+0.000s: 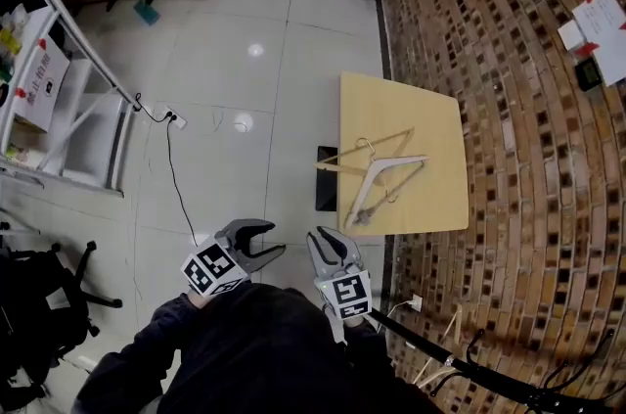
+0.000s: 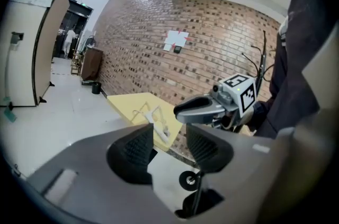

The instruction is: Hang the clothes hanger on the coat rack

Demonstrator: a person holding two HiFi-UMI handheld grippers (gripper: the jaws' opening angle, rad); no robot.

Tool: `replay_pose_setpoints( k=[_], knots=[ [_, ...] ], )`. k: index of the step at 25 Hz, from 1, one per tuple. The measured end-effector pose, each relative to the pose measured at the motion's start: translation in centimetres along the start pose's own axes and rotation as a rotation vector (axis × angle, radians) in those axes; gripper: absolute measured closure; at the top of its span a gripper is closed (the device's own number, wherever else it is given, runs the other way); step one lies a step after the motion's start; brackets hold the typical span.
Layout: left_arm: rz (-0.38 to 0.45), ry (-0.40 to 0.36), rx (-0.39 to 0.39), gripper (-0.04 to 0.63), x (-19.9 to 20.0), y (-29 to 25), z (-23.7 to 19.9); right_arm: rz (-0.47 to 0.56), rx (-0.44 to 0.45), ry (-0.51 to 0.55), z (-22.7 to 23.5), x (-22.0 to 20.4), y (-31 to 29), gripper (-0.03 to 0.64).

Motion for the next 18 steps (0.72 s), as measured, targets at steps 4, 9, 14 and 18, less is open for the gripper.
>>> replay_pose_setpoints(
  k=[4, 9, 14, 18],
  knots=[
    [-0.026, -0.019, -0.037, 0.420, 2.8, 0.5, -4.8, -0.069, -0.076, -0.033, 3.3, -0.3, -3.9, 0.543],
    [-0.098, -0.038, -0.114, 0.420, 5.5, -2.0, -8.3, -0.141, -0.151, -0.108, 6.8, -1.7, -6.1, 0.525],
    [-0.182, -0.092, -0.207, 0.422, 8.9, -7.4, -11.2, -0.171, -0.228, -0.171, 11.6, -3.7, -8.2, 0.523],
    [-0.262, -0.110, -0.295, 0.420, 12.1, -13.0, -12.8, -0.197, -0.317, -0.240, 16.7, -6.6, -9.3, 0.520]
  ],
)
Point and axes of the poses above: the fingertips, and each gripper's own axes: y backward along the fingers, z to its right, x out of its top, the point moved 1 cm from there along y, backward along the fingers, and after that the axes turned 12 degrees about y, right-handed, at the moved point
